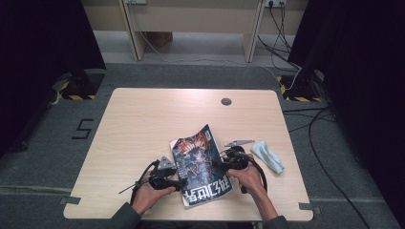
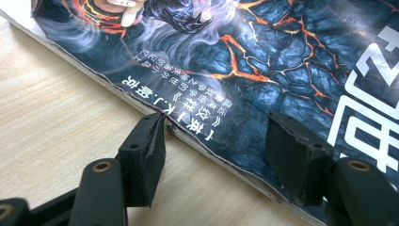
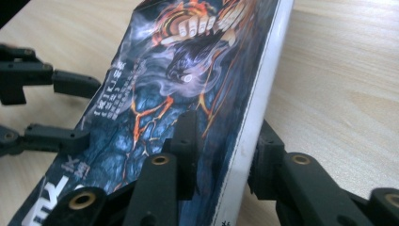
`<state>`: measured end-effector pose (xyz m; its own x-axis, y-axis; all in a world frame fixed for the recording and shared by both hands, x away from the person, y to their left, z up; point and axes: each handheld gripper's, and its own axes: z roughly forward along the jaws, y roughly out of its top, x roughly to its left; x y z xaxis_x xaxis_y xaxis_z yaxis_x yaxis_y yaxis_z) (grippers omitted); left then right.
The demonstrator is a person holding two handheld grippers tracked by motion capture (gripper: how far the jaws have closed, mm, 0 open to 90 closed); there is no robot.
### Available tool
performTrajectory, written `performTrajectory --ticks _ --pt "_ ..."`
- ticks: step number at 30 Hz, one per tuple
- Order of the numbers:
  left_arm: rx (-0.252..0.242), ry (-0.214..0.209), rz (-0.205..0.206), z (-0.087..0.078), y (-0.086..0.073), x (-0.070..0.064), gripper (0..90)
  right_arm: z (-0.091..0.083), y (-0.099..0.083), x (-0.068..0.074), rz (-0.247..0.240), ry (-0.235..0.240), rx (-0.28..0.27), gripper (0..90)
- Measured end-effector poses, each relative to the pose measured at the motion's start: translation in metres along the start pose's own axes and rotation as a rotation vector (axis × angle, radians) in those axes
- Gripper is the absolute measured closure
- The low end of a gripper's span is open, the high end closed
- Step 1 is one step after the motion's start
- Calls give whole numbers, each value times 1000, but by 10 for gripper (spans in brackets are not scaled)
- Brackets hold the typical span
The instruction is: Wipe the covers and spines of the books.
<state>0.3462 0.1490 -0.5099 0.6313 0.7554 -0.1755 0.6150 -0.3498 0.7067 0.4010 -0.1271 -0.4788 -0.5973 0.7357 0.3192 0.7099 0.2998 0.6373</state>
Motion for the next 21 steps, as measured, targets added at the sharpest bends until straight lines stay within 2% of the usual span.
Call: performTrajectory --ticks 3,5,7,8,9,12,16,17,21 --pt "3 -21 2 -1 -1 -2 384 -4 1 -1 -39 8 6 764" --pt "15 -36 12 -1 0 -3 391 -8 2 -1 -90 6 9 768" --pt "13 -20 33 -2 2 -3 392 -11 4 0 -117 6 18 770" --pt "3 -2 36 -3 4 -2 376 -13 5 -1 -116 13 14 772" --pt "-15 12 24 -4 6 2 362 -13 5 -1 -112 18 13 772" --pt "-67 39 -11 -8 17 14 294 -15 4 -2 -139 16 24 773" --pt "-115 40 -7 -11 33 24 266 -17 0 -2 -158 29 27 773" --pt "-119 37 3 -11 38 28 255 -18 0 -3 -168 33 29 774" --pt "-133 16 -2 -6 48 36 219 -22 -1 -1 -203 49 35 778"
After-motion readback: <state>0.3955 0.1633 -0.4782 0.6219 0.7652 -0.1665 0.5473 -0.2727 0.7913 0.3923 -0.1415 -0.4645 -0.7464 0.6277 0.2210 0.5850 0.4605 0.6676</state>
